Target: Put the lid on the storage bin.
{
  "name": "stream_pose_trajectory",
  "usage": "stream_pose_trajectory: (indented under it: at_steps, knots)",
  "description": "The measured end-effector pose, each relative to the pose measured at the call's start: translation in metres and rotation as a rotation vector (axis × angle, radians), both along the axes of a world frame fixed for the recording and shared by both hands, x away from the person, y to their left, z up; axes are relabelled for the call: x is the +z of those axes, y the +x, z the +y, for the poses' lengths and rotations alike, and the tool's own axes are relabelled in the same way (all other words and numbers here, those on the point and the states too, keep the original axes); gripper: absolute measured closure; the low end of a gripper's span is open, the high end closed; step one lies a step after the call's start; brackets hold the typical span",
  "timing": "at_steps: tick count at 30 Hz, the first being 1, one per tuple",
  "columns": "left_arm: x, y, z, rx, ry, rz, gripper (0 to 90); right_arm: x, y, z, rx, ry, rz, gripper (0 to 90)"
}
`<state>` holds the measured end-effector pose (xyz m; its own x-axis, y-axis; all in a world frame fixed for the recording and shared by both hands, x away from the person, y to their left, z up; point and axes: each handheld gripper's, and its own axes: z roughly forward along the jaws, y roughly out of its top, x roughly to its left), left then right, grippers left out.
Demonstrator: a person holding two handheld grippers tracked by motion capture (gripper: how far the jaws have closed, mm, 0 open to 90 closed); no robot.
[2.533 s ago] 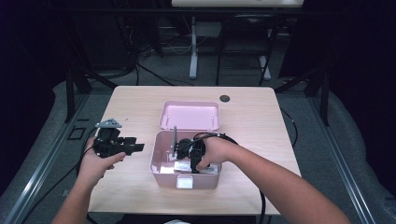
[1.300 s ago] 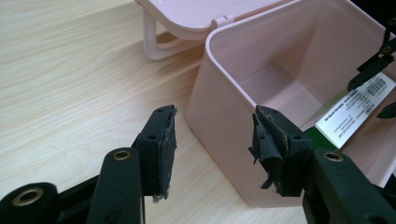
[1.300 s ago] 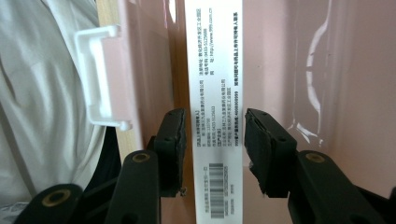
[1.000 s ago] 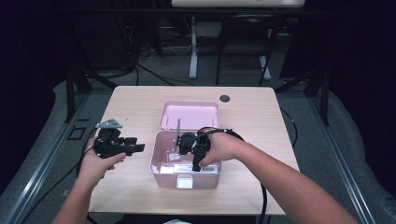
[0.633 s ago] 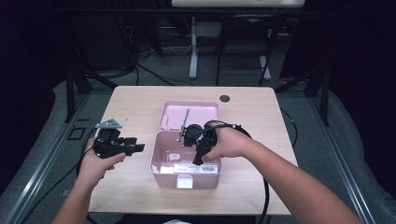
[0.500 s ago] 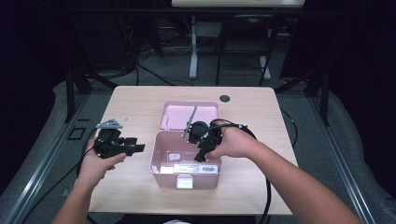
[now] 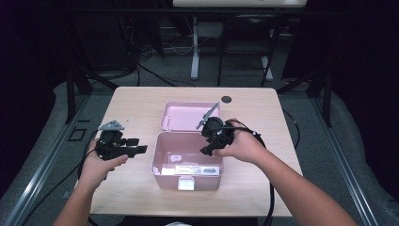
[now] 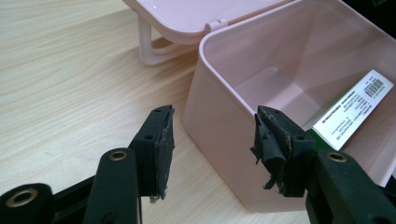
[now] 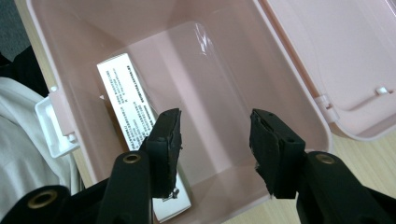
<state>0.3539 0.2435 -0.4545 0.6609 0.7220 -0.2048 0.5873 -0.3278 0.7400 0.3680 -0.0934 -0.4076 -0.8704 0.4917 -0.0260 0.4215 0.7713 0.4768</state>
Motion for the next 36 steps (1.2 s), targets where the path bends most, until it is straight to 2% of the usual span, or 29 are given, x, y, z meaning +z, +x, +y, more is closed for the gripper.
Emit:
stream_pose_trajectory:
  at_steps: [6,7,8,9,10,13,20,23,26,29,36]
  knots:
    - [0.001,0.000,0.000,0.000,-0.012,-0.016,44.6,-0.003,0.004,-0.011,-0.075,0.076,-0.018,52.2]
    - [0.000,0.000,-0.001,0.008,-0.020,-0.024,44.6,-0.003,0.004,-0.011,-0.075,0.076,-0.018,52.2]
    - [0.002,-0.001,-0.001,0.000,-0.021,-0.024,44.1,-0.004,0.006,-0.013,-0.101,0.100,-0.033,52.1]
    - [0.002,-0.001,-0.001,0.000,-0.021,-0.024,44.1,-0.004,0.006,-0.013,-0.101,0.100,-0.033,52.1]
    - [0.003,-0.002,-0.002,0.004,-0.028,-0.032,43.6,-0.003,0.009,-0.016,-0.128,0.123,-0.038,51.8]
    - [0.004,-0.002,-0.002,-0.003,-0.023,-0.042,43.1,-0.003,0.013,-0.019,-0.161,0.151,-0.051,50.7]
    - [0.004,-0.004,-0.002,0.002,-0.038,-0.050,47.0,-0.005,0.018,-0.026,-0.211,0.178,-0.074,50.7]
    - [0.004,-0.005,-0.004,-0.018,-0.050,-0.056,51.8,-0.006,0.023,-0.031,-0.240,0.192,-0.083,50.9]
    - [0.004,-0.006,-0.007,-0.026,-0.051,-0.055,55.3,-0.006,0.028,-0.034,-0.270,0.209,-0.099,50.8]
    - [0.001,-0.006,-0.010,-0.035,-0.039,-0.047,56.7,-0.006,0.033,-0.037,-0.296,0.227,-0.089,49.9]
    - [-0.003,-0.006,-0.017,-0.057,-0.041,-0.043,59.4,-0.011,0.041,-0.037,-0.322,0.215,-0.093,49.9]
